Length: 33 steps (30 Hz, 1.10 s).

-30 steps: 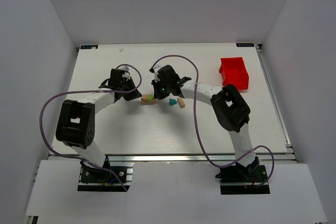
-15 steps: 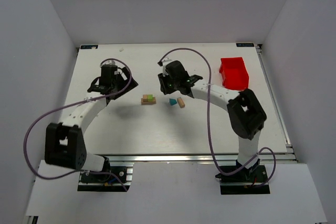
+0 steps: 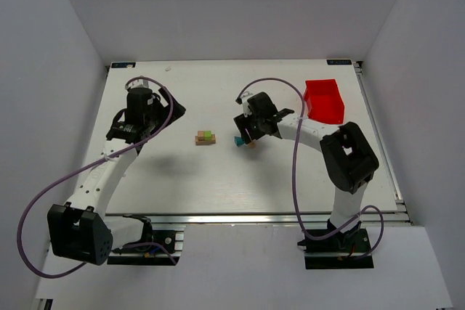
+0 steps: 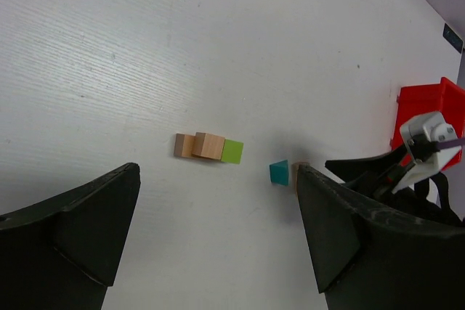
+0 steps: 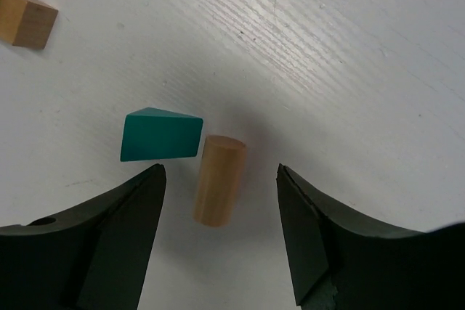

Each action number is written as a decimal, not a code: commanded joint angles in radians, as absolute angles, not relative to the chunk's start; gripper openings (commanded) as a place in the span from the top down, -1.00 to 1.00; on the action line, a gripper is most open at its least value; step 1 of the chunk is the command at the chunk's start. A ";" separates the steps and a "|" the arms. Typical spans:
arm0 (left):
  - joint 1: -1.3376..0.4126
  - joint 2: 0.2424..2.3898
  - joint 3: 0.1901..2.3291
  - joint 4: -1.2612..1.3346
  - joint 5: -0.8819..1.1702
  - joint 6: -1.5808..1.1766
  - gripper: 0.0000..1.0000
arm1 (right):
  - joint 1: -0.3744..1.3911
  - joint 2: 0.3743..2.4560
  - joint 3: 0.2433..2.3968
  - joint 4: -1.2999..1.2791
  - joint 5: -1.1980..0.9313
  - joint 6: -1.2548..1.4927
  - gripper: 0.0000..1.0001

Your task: Build the wood block tower

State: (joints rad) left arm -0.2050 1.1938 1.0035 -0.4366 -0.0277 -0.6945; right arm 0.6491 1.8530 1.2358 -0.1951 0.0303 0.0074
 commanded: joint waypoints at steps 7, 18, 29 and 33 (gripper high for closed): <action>-0.207 1.163 0.988 -0.462 -0.031 -0.664 -0.97 | 0.634 1.965 1.410 -0.310 0.009 -0.008 -0.09; -0.207 1.170 0.996 -0.453 -0.014 -0.652 -0.96 | 0.634 1.920 1.322 -0.305 -0.044 0.009 -0.04; -0.209 1.172 1.011 -0.448 0.033 -0.638 -0.97 | 0.634 1.852 1.215 -0.272 -0.081 0.060 0.40; -0.209 1.167 1.008 -0.420 0.124 -0.606 -0.96 | 0.634 1.830 1.181 -0.244 -0.078 0.048 0.88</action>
